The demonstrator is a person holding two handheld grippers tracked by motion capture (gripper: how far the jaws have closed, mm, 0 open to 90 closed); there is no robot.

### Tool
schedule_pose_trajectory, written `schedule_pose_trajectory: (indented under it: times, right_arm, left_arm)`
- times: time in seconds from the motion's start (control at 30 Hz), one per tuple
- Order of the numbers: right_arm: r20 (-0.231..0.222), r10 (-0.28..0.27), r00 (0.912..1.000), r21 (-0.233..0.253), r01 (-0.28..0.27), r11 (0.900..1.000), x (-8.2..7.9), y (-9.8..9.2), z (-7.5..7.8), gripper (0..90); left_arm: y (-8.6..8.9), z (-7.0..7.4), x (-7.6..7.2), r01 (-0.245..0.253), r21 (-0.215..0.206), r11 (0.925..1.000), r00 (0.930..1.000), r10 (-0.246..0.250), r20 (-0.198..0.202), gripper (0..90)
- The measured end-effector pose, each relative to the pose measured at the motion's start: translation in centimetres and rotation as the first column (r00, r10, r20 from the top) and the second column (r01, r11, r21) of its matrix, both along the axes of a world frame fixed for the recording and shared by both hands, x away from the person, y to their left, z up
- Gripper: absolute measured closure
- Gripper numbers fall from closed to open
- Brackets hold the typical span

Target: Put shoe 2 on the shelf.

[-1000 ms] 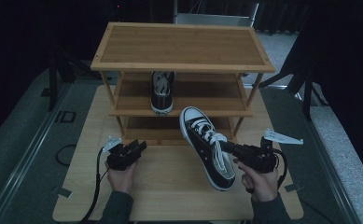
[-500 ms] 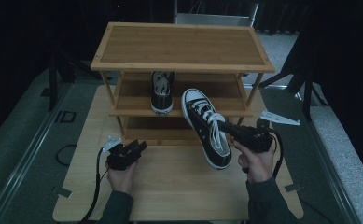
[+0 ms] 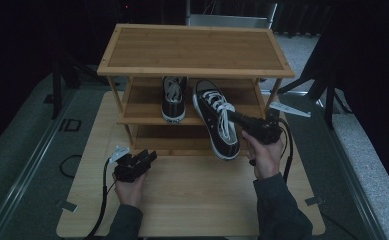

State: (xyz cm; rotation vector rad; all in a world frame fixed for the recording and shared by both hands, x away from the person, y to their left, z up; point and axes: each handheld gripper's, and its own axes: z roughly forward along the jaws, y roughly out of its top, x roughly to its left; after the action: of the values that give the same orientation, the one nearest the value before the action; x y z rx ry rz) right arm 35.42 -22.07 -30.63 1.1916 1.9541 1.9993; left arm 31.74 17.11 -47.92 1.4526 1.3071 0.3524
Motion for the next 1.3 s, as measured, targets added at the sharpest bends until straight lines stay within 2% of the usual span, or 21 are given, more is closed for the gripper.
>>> schedule_pose_trajectory:
  times: [0.27, 0.63, 0.87, 1.0, 1.07, 1.1, 1.13, 1.2, 1.3]
  right_arm:
    - [-0.013, -0.044, 0.999, 0.004, 0.044, 0.999, 2.1, 0.9, -0.2, 87.9]
    - [-0.036, -0.123, 0.9917, 0.042, 0.125, 0.991, 5.0, 2.6, -1.1, 87.9]
    - [-0.049, -0.162, 0.9855, 0.029, 0.164, 0.986, 6.5, 3.9, -1.4, 87.9]
    - [-0.065, -0.191, 0.9795, 0.032, 0.193, 0.981, 7.6, 4.8, -1.5, 87.9]
    - [-0.089, -0.198, 0.9762, 0.038, 0.202, 0.979, 8.0, 5.0, -1.5, 87.9]
    - [-0.074, -0.205, 0.9761, 0.029, 0.207, 0.978, 8.3, 5.0, -1.6, 87.9]
    - [-0.076, -0.201, 0.9766, 0.027, 0.204, 0.979, 8.5, 5.1, -1.6, 87.8]
    - [-0.118, -0.204, 0.9717, 0.032, 0.21, 0.977, 8.7, 5.5, -1.4, 87.8]
    - [-0.129, -0.201, 0.971, 0.032, 0.207, 0.978, 9.1, 5.8, -1.5, 87.8]
  left_arm:
    - [0.0, 0.0, 0.0, -0.003, -0.001, 1.0, 1.0, 0.003, 0.001, 57.1]
    - [0.1, 0.0, 0.0, -0.003, -0.004, 1.0, 1.0, 0.003, 0.002, 57.1]
    - [0.1, 0.0, 0.0, -0.003, -0.008, 1.0, 1.0, 0.003, 0.002, 57.1]
    - [0.2, 0.1, 0.0, -0.003, -0.012, 0.9999, 1.0, 0.003, 0.004, 57.1]
    - [0.3, 0.1, 0.0, -0.005, -0.013, 0.9999, 1.0, 0.005, 0.006, 57.1]
    - [0.3, 0.1, 0.0, -0.005, -0.014, 0.9999, 1.0, 0.005, 0.005, 57.1]
    - [0.3, 0.1, 0.0, -0.004, -0.013, 0.9999, 1.0, 0.004, 0.005, 57.2]
    - [0.3, 0.1, 0.0, -0.004, -0.013, 0.9999, 1.0, 0.004, 0.006, 57.2]
    - [0.3, 0.1, 0.0, -0.005, -0.014, 0.9999, 1.0, 0.005, 0.007, 57.2]
